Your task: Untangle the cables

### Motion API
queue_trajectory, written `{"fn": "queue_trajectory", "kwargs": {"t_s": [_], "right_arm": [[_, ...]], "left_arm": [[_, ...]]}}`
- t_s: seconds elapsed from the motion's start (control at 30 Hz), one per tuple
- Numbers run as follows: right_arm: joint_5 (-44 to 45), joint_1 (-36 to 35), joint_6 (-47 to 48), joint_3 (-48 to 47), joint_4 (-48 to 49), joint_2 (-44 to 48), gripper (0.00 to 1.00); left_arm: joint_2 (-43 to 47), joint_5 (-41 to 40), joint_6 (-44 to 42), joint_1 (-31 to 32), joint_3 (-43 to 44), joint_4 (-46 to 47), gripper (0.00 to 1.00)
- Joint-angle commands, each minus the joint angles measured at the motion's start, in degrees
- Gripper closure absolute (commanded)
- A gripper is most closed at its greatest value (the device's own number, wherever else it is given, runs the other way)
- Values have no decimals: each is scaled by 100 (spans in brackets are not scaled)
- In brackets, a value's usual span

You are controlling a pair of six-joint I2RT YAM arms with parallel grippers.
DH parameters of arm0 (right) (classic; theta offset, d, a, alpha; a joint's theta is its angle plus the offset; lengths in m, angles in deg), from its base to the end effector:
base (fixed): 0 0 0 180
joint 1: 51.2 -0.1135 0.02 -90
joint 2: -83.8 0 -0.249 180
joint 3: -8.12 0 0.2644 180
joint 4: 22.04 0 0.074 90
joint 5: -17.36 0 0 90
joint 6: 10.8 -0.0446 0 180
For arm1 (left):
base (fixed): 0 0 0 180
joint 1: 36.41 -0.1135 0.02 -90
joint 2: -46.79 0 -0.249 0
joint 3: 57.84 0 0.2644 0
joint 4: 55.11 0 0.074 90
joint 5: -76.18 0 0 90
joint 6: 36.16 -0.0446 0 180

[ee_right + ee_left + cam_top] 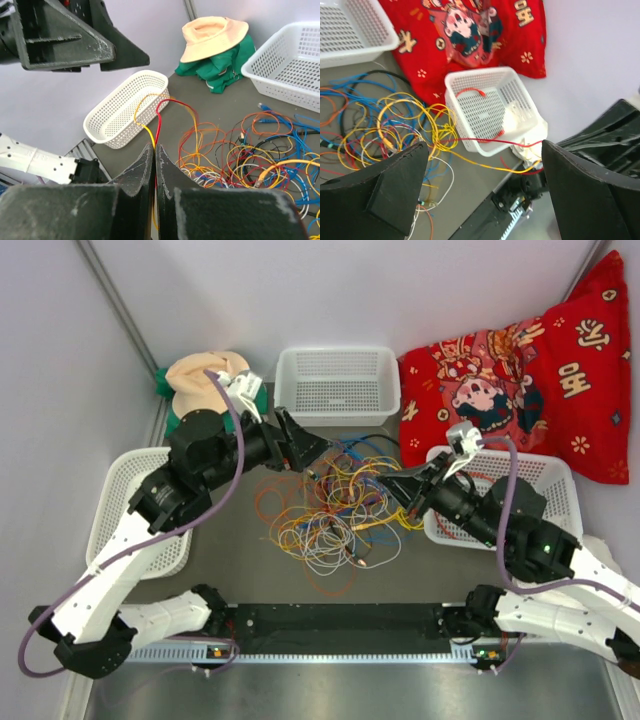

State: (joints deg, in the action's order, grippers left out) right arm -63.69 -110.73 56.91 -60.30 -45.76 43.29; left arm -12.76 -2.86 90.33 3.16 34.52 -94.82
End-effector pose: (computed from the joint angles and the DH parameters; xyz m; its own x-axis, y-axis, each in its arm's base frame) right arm 0.0983 0.1534 0.4076 -0.2588 0.2990 -0.9185 -0.7290 0.5633 0.3888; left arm 0.1742 -0.1549 0.4573 -0.5329 -0.3170 -0.7846 0.5647 0.5573 -0.6087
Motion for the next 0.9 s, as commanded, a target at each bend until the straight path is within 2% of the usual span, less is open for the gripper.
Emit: {"fn": "queue_trajectory", "kwargs": {"t_s": [0.0,0.17,0.27,0.4,0.43,0.67,0.87], "right_arm": [[160,-33,251,-752,-511,-36,100],[142,-33,321,-1043,-784,-97,100],[124,-33,312,-1184,-889,-132,100],[107,-33,251,-1245,-952,-185,100],[98,-33,242,-1245,-952,-185,100],[-7,-24,189,-1368,-1039,-229,100],[36,-33,215,-1657,-1250,-255,100]], "left_arm": [[408,-674,-28,-11,-347,198,1],[672,-824,-98,-2,-804,295,1],[804,-587,-142,-11,-1137,575,1],[1111,159,-300,-2,-1884,1611,1],[1260,213,-448,-2,-2234,2022,1],[1675,337,-1047,33,-3300,3123,1],[1350,214,-977,51,-3310,3002,1]]}}
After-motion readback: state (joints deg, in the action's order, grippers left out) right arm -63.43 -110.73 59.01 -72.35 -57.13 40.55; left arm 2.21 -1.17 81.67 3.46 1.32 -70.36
